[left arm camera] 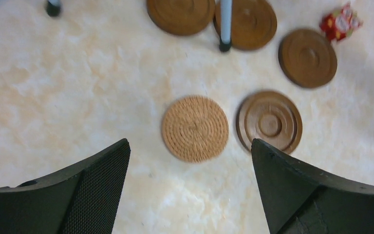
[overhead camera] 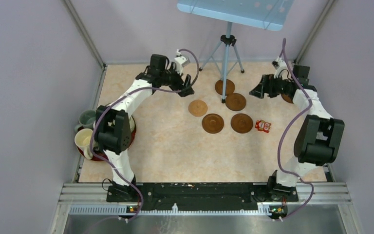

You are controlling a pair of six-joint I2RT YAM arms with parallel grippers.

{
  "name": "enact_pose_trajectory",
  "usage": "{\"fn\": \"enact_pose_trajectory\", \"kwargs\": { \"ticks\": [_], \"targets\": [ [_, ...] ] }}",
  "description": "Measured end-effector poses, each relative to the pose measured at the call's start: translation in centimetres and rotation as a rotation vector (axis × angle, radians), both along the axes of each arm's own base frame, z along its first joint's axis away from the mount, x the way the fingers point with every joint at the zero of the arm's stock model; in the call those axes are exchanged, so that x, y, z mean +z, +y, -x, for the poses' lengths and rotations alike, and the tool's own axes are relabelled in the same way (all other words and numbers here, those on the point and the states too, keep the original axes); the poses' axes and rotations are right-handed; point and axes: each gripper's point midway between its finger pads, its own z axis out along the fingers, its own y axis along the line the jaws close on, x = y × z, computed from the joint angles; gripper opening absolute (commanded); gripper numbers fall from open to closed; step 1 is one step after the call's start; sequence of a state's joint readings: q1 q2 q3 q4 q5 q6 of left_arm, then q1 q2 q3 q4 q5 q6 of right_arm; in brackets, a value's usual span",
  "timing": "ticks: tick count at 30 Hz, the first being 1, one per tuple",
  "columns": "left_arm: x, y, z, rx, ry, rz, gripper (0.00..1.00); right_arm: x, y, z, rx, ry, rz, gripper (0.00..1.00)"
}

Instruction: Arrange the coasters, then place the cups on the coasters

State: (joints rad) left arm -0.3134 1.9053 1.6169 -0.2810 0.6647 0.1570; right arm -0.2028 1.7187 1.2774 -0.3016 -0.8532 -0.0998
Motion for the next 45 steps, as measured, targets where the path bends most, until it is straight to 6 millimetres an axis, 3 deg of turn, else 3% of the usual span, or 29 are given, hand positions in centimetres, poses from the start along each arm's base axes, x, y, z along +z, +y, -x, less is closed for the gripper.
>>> {"fn": "enact_pose_trajectory", "kwargs": {
  "ticks": [4, 6, 8, 11, 16, 20, 26, 34, 39, 41, 45],
  "targets": [
    [-4.8, -0.3, 3.8, -0.065, 0.063, -0.142, 0.99, -0.2, 0.4, 3.8, 0.033, -0.005, 0.084, 0.91],
    [-7.8, -0.8, 6.3, -0.118, 0.102, -0.227, 0.99, -0.8, 0.4, 5.2, 0.043, -0.004, 0.126, 0.94],
    [-9.6, -1.4, 8.4, -0.170, 0.121, -0.291, 0.99, -1.9, 0.0, 6.6, 0.048, 0.002, 0.176, 0.95],
    [-10.4, -3.3, 10.6, -0.251, 0.090, -0.362, 0.99, -3.2, -0.4, 8.3, 0.062, 0.020, 0.238, 0.95],
    [-11.0, -6.2, 12.5, -0.328, 0.034, -0.421, 0.99, -3.8, -0.7, 9.9, 0.105, 0.025, 0.300, 0.94],
    [-11.6, -7.6, 11.6, -0.328, 0.016, -0.443, 0.98, -4.2, -0.4, 10.3, 0.133, 0.027, 0.340, 0.93],
    [-12.8, -8.5, 8.8, -0.274, -0.003, -0.476, 0.99, -5.2, 0.4, 11.1, 0.156, 0.055, 0.367, 0.92],
    [-14.9, -9.1, 7.3, -0.215, 0.043, -0.508, 0.98, -5.4, 0.1, 11.0, 0.147, 0.062, 0.379, 0.89],
    [-15.2, -8.8, 7.0, -0.172, 0.098, -0.466, 0.82, -5.3, 1.1, 11.0, 0.176, 0.048, 0.383, 0.86],
    [-15.2, -8.2, 6.6, -0.138, 0.123, -0.441, 0.73, -5.3, 2.1, 10.9, 0.205, 0.029, 0.386, 0.83],
    [-15.1, -6.8, 5.1, -0.077, 0.150, -0.409, 0.64, -5.0, 5.1, 11.0, 0.287, -0.017, 0.396, 0.78]
  ]
}}
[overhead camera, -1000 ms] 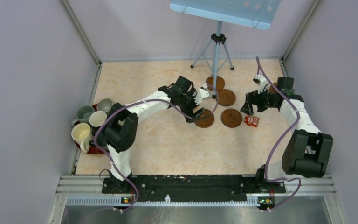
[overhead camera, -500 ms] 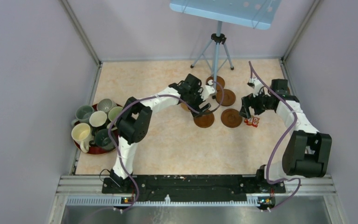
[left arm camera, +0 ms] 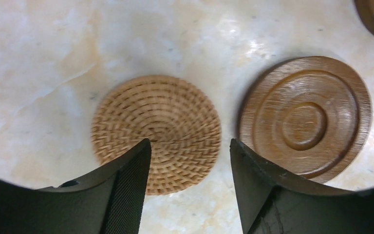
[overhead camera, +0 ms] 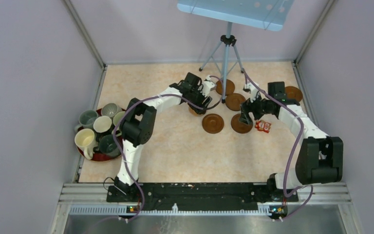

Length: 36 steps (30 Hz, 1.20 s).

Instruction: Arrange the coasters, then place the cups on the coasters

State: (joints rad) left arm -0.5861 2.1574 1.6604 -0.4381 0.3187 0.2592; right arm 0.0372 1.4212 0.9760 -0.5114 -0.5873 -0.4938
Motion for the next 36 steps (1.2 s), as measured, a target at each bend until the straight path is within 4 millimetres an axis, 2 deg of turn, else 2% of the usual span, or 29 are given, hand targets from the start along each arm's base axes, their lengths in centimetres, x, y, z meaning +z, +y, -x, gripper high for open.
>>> {"fn": "enact_pose_trajectory", "kwargs": {
  "ticks": [4, 9, 16, 22, 24, 27, 36],
  "targets": [
    [0.0, 1.5, -1.4, 0.055, -0.007, -0.005, 0.58, -0.3, 2.6, 0.0, 0.069, -0.016, 0.012, 0.70],
    [-0.7, 2.5, -2.3, 0.089, -0.010, -0.028, 0.53, -2.1, 5.5, 0.2, 0.124, 0.018, 0.027, 0.66],
    [-1.2, 4.3, -3.4, 0.115, -0.022, -0.024, 0.49, -3.7, 7.6, -0.1, 0.168, 0.033, 0.036, 0.60],
    [-1.1, 9.2, -5.1, 0.183, -0.024, -0.026, 0.49, -5.0, 9.3, -1.6, 0.181, 0.051, 0.037, 0.61],
    [-1.2, 11.2, -5.2, 0.200, -0.027, -0.039, 0.49, -5.6, 9.5, -2.1, 0.170, 0.061, 0.041, 0.62],
    [-1.2, 13.2, -5.3, 0.215, -0.028, -0.054, 0.49, -6.3, 9.8, -2.7, 0.155, 0.072, 0.049, 0.65],
    [-1.2, 16.7, -5.3, 0.219, -0.018, -0.056, 0.50, -7.1, 10.9, -3.8, 0.143, 0.066, 0.077, 0.66]
  ]
}}
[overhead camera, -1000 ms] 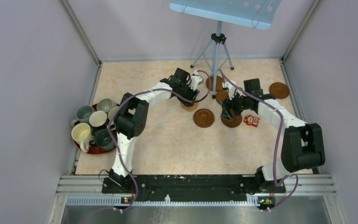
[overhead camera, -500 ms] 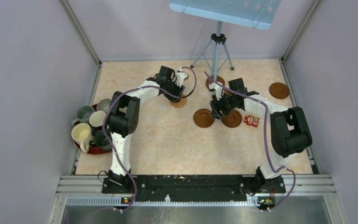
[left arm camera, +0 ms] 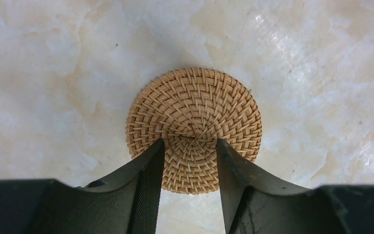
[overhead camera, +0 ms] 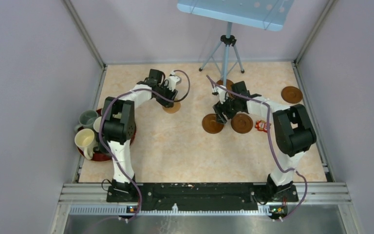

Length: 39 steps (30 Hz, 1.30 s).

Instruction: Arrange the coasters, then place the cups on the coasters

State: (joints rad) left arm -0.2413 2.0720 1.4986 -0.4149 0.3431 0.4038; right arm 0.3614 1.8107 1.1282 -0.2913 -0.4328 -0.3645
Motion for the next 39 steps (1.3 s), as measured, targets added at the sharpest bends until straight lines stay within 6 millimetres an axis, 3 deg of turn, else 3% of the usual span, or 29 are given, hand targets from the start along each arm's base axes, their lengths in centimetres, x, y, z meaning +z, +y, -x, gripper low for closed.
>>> {"fn": "enact_pose_trajectory", "kwargs": {
  "ticks": [6, 17, 28, 39],
  "targets": [
    [-0.1, 1.3, 1.4, -0.017, 0.007, -0.008, 0.52, -0.7, 0.3, 0.1, -0.001, 0.003, 0.026, 0.66],
    [0.0, 1.4, 2.6, -0.046, 0.011, 0.017, 0.52, -1.4, 1.8, -1.0, -0.014, -0.035, 0.066, 0.64],
    [-0.2, 2.3, 6.3, -0.086, 0.035, 0.032, 0.54, -1.4, 4.0, -2.3, -0.013, -0.066, 0.075, 0.61],
    [-0.1, 2.3, 6.3, -0.087, 0.033, 0.044, 0.55, -1.3, 6.2, -5.3, -0.040, -0.085, 0.064, 0.60]
  ]
}}
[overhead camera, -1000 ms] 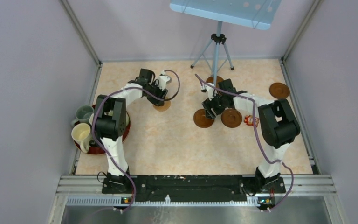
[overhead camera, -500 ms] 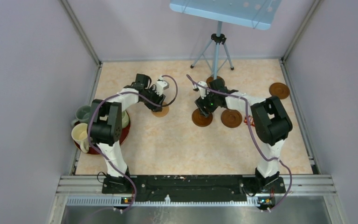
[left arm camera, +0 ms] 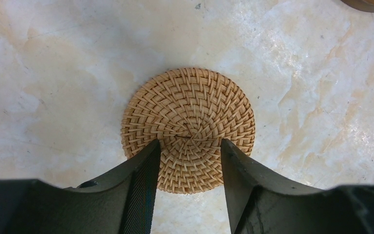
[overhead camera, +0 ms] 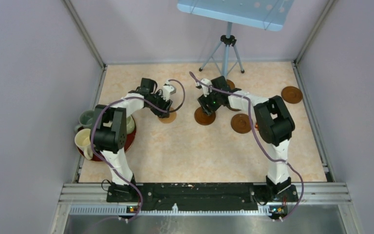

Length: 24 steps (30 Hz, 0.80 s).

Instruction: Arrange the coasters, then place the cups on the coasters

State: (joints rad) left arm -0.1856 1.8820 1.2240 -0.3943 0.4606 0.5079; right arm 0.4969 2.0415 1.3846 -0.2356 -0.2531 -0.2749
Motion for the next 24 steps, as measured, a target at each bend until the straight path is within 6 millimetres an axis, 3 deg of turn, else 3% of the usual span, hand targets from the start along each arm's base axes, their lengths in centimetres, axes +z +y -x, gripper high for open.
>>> {"fn": "enact_pose_trajectory", "kwargs": {
  "ticks": [9, 20, 24],
  "targets": [
    [0.0, -0.3, -0.3, 0.013, 0.025, 0.033, 0.56, 0.2, 1.5, -2.8, -0.014, -0.034, -0.011, 0.60],
    [0.3, -2.0, -3.4, 0.011, 0.011, 0.111, 0.56, 0.2, 1.6, -2.8, -0.008, -0.034, -0.013, 0.59],
    [0.3, -2.2, -3.5, 0.011, 0.011, 0.118, 0.58, 0.2, 1.6, -2.8, -0.007, -0.033, -0.013, 0.60]
  ]
}}
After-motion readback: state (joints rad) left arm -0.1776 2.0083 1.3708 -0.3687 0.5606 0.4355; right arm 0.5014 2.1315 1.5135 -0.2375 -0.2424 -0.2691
